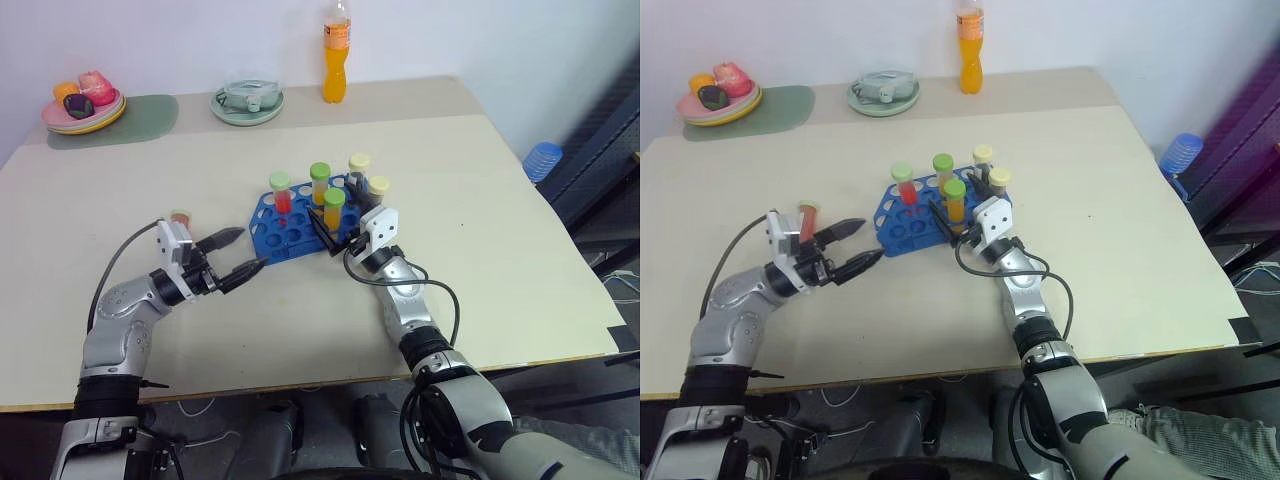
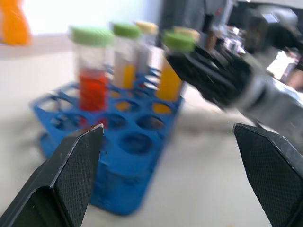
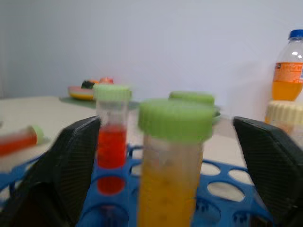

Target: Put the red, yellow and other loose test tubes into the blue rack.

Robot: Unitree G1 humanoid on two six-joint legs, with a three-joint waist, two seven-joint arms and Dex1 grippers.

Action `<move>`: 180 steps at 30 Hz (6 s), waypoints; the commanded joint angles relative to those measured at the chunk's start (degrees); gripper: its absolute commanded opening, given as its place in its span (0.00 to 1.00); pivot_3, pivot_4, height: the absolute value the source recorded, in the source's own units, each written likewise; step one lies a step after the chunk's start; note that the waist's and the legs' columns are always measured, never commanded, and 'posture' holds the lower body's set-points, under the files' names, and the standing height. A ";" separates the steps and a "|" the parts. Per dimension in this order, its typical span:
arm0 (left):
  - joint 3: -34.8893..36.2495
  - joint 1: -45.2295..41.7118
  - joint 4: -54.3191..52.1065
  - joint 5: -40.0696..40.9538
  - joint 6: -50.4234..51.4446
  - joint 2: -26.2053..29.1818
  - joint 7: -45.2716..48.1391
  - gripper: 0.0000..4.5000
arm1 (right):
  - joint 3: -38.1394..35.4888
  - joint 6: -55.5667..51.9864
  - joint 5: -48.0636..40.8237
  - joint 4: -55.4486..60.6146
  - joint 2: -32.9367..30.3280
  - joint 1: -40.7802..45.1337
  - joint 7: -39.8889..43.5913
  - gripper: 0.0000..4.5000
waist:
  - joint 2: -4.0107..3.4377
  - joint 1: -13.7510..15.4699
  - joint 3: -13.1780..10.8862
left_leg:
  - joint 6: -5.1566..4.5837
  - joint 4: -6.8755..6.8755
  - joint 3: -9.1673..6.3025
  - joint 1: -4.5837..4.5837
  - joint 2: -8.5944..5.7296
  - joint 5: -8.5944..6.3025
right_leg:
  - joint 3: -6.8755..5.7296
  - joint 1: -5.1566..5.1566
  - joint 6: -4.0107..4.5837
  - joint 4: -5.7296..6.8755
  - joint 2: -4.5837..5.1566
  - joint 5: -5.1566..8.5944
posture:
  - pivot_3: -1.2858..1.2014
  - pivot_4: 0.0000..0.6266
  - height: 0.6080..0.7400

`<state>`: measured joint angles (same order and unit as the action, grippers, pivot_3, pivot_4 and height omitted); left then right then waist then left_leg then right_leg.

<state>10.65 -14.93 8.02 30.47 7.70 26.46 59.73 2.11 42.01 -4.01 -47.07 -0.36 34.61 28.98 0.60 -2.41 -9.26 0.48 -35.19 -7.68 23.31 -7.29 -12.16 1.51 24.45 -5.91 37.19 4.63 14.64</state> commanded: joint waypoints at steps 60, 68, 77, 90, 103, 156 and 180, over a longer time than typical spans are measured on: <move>3.20 -63.35 60.99 -22.13 56.49 2.32 -62.36 1.00 | -2.04 -71.52 -25.13 74.65 -34.74 -14.00 15.14 0.99 | 0.46 1.46 -0.20 | -0.03 -0.44 0.05 0.21 -0.01 -0.12 | -0.09 0.00 -0.08 0.05 0.06 0.00 | 0.52 0.24 1.00; 2.20 -62.18 62.72 -23.83 55.20 2.84 -61.06 0.34 | -1.97 -71.44 -24.99 74.82 -34.45 -14.38 14.02 1.00 | 0.47 1.75 -0.20 | -0.04 -0.47 0.05 0.23 -0.01 -0.13 | -0.08 0.01 -0.08 0.06 0.07 0.00 | 0.52 0.24 1.00; 2.40 -59.75 58.31 -22.64 59.88 6.02 -54.81 0.17 | -0.95 -70.89 -24.08 73.44 -33.97 -13.32 14.24 1.00 | 0.47 1.42 -0.20 | -0.06 -0.47 0.05 0.23 0.00 -0.14 | -0.08 0.03 -0.08 0.09 0.05 0.00 | 0.52 0.24 1.00; 2.64 -14.66 -13.99 -12.25 29.99 8.64 -26.42 0.17 | -1.61 -69.98 -23.67 72.94 -34.41 -14.59 14.55 1.00 | 0.42 2.08 -0.18 | -0.04 -0.53 0.12 0.32 0.09 -0.14 | 0.07 0.05 -0.02 -0.02 0.09 -0.02 | 0.52 0.24 1.00; -3.34 -6.64 -11.48 -11.24 -8.67 -5.16 -14.52 0.17 | -3.64 -68.07 -21.43 72.95 -35.65 -18.19 14.41 1.00 | 0.38 3.21 -0.15 | -0.53 -0.70 0.18 0.29 0.09 -0.43 | 0.00 -0.09 0.01 -0.10 0.10 -0.04 | 0.52 0.24 1.00; -11.17 -12.92 21.27 -15.60 -31.08 -18.74 -14.65 0.17 | -10.46 -75.39 -25.14 81.61 -40.85 -21.43 10.54 1.00 | 0.34 3.12 -0.11 | -0.64 -0.89 0.17 0.23 0.07 -0.50 | -0.09 -0.26 -0.03 -0.10 0.06 -0.04 | 0.52 0.24 1.00; -10.35 -14.45 26.16 -15.17 -35.51 -19.57 -14.41 0.17 | -20.27 -75.30 -28.16 85.79 -42.20 -36.74 11.89 1.00 | 0.30 3.05 -0.06 | -0.69 -0.86 0.18 0.11 0.08 -0.54 | -0.08 -0.41 -0.04 -0.15 0.06 -0.03 | 0.52 0.24 1.00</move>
<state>-0.20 -30.00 35.90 14.88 -28.57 6.70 45.62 -16.10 -33.88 -31.21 36.05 -42.22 -1.99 41.21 0.90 0.63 -9.32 -0.21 -36.06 -7.50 23.42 -7.21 -12.70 1.44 24.05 -5.95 37.04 4.68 14.61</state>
